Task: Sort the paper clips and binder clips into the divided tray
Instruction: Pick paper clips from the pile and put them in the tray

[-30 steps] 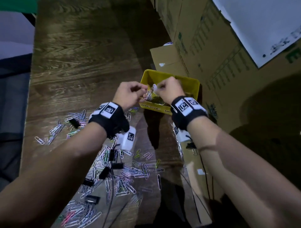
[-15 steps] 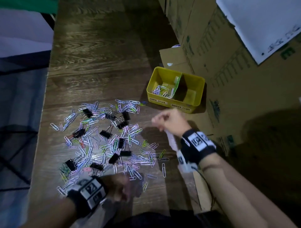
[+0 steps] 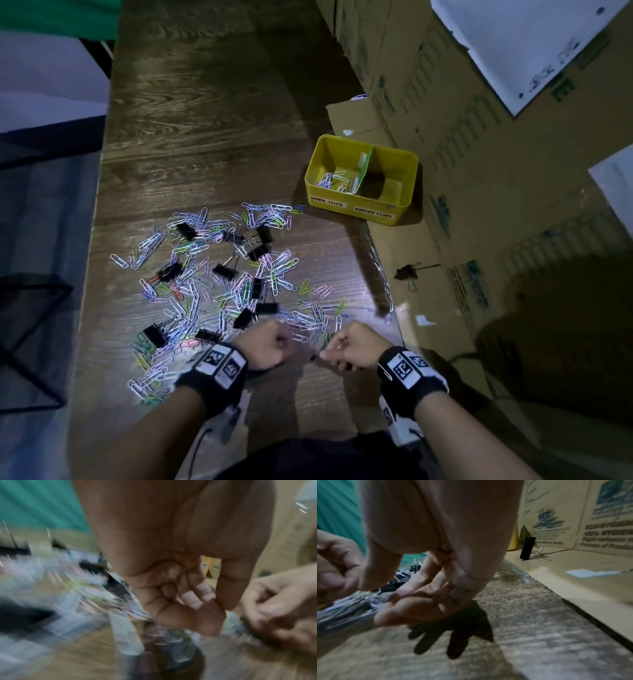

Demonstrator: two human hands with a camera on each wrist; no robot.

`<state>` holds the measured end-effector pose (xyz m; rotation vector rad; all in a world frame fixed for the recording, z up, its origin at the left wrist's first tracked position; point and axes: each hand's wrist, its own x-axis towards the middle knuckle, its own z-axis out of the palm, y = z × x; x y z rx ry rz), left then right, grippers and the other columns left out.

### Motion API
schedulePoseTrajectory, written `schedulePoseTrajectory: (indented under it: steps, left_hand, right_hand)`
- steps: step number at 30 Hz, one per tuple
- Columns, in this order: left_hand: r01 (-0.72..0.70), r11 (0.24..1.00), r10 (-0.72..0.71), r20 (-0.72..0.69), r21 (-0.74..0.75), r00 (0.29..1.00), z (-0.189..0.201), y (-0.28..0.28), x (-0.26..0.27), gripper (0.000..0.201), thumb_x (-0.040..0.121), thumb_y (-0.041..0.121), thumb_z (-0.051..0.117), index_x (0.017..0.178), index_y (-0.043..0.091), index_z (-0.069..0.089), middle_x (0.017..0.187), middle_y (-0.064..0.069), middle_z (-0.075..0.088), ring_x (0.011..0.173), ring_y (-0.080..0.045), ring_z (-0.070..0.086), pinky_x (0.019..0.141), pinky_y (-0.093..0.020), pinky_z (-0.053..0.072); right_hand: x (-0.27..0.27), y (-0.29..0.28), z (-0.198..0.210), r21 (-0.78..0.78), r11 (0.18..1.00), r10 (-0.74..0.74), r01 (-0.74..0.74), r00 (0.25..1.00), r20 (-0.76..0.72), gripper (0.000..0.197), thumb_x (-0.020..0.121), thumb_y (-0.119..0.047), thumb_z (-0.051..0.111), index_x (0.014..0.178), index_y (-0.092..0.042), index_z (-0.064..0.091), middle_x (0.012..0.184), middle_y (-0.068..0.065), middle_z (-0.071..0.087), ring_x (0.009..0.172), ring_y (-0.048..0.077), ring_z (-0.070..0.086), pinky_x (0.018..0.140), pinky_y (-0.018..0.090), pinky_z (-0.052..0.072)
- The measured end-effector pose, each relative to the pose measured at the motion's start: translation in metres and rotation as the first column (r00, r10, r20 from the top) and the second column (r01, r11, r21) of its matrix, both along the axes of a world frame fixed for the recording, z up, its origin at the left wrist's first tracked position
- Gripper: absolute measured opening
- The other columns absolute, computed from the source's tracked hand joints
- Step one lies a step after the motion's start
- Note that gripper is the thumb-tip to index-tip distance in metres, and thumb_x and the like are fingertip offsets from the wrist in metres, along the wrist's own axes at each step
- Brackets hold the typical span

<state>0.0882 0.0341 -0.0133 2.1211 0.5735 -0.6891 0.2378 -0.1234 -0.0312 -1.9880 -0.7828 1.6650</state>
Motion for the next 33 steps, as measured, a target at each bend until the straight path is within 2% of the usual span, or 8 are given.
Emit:
schedulePoseTrajectory:
  steps: [5,9,13,16,23,28,30,33]
  left_hand:
    - [0.096,0.970,-0.076,-0.096,0.222,0.992,-0.008,0.000,-0.020,0.022,0.084,0.017,0.046,0.062,0.021,0.047,0.076,0.000,0.058,0.073,-0.019,0.056,0.065,-0.027,0.045]
    - [0.100,0.961,-0.124,0.080,0.257,0.989,-0.017,-0.025,-0.005,0.015,0.085,0.023,0.045,0.078,0.016,0.055,0.086,-0.001,0.055,0.080,-0.021,0.055,0.071,-0.032,0.047]
    - [0.057,0.978,-0.106,0.241,0.201,0.965,-0.016,-0.026,0.009,0.011,0.082,0.024,0.047,0.078,0.019,0.056,0.080,0.006,0.050,0.076,-0.015,0.051,0.070,-0.027,0.044]
    - [-0.112,0.962,0.023,0.336,0.248,0.942,-0.019,-0.014,0.005,0.006,0.083,0.012,0.054,0.086,0.014,0.059,0.087,0.003,0.051,0.077,-0.015,0.051,0.071,-0.027,0.043]
    - [-0.161,0.904,0.036,0.305,0.397,0.952,-0.025,0.019,-0.015,0.026,0.085,0.017,0.058,0.111,0.015,0.057,0.111,-0.001,0.049,0.093,-0.017,0.055,0.079,-0.037,0.054]
    - [0.070,0.891,-0.165,0.177,0.448,0.970,-0.017,-0.009,0.009,0.067,0.081,0.040,0.063,0.139,0.026,0.032,0.137,-0.004,0.039,0.115,-0.022,0.049,0.088,-0.041,0.051]
    - [0.136,0.880,-0.175,0.044,0.454,0.984,-0.021,-0.017,0.018,0.076,0.081,0.046,0.062,0.143,0.032,0.019,0.147,-0.005,0.026,0.125,-0.029,0.041,0.094,-0.046,0.048]
    - [0.132,0.884,-0.138,-0.020,0.449,0.990,-0.026,-0.023,0.025,0.064,0.085,0.033,0.061,0.140,0.031,0.028,0.146,-0.006,0.026,0.126,-0.034,0.036,0.096,-0.046,0.046]
  right_hand:
    - [-0.024,0.001,-0.002,0.011,1.000,0.007,-0.007,1.000,-0.005,0.026,0.080,-0.024,0.074,0.100,-0.009,0.068,0.073,-0.007,0.061,0.059,0.003,0.057,0.058,0.018,0.051]
    - [-0.027,0.004,-0.002,0.139,0.989,-0.106,0.056,0.917,0.384,0.017,0.074,-0.032,0.077,0.084,-0.027,0.064,0.078,-0.011,0.059,0.075,0.008,0.056,0.079,0.033,0.053]
    - [-0.020,-0.001,-0.003,0.109,0.993,-0.036,-0.047,0.755,0.654,0.083,0.063,-0.050,0.079,0.133,-0.027,0.040,0.127,0.003,0.040,0.119,0.020,0.038,0.099,0.034,0.040]
    - [-0.023,0.005,-0.004,0.038,0.995,0.043,-0.095,0.720,0.692,0.105,0.060,-0.061,0.076,0.143,-0.029,0.022,0.140,0.007,0.027,0.130,0.024,0.027,0.107,0.039,0.033]
    - [-0.035,0.016,-0.009,-0.035,0.992,0.106,-0.120,0.653,0.750,0.100,0.065,-0.059,0.074,0.143,-0.027,0.019,0.146,0.009,0.022,0.134,0.026,0.023,0.108,0.042,0.029]
    - [-0.031,0.018,-0.005,-0.055,0.996,0.083,-0.063,0.653,0.753,0.102,0.066,-0.063,0.070,0.144,-0.023,0.019,0.137,0.010,0.028,0.127,0.026,0.030,0.102,0.039,0.039]
    - [-0.030,0.021,-0.003,-0.038,0.998,0.060,-0.048,0.682,0.729,0.092,0.070,-0.054,0.073,0.142,-0.022,0.027,0.134,0.009,0.030,0.125,0.026,0.032,0.098,0.038,0.044]
    - [-0.026,0.024,0.000,0.016,0.999,0.014,-0.035,0.724,0.690,0.067,0.079,-0.033,0.072,0.136,-0.017,0.042,0.132,0.010,0.037,0.121,0.025,0.042,0.098,0.035,0.045]
